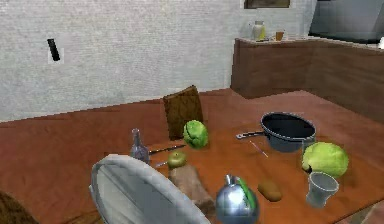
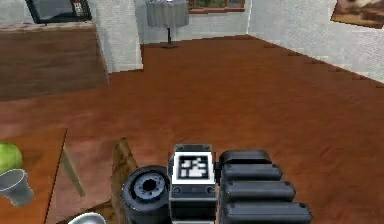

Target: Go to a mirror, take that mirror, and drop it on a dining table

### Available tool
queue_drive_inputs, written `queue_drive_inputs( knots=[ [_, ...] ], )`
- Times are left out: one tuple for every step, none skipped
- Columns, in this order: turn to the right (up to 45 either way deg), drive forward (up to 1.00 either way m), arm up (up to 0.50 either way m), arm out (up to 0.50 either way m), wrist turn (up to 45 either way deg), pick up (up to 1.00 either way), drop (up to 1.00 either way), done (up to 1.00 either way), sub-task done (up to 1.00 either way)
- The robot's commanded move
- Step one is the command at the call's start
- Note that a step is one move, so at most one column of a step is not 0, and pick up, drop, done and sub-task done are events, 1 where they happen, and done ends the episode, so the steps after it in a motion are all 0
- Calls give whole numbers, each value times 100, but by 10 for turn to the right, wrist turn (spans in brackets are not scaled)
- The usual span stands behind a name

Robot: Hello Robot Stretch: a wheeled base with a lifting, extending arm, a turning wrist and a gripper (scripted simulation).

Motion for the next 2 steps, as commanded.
queue_drive_inputs(
  knots=[
    [-450,0,0,0,0,0,0,0,0],
    [-420,0,0,0,0,0,0,0,0]
  ],
)
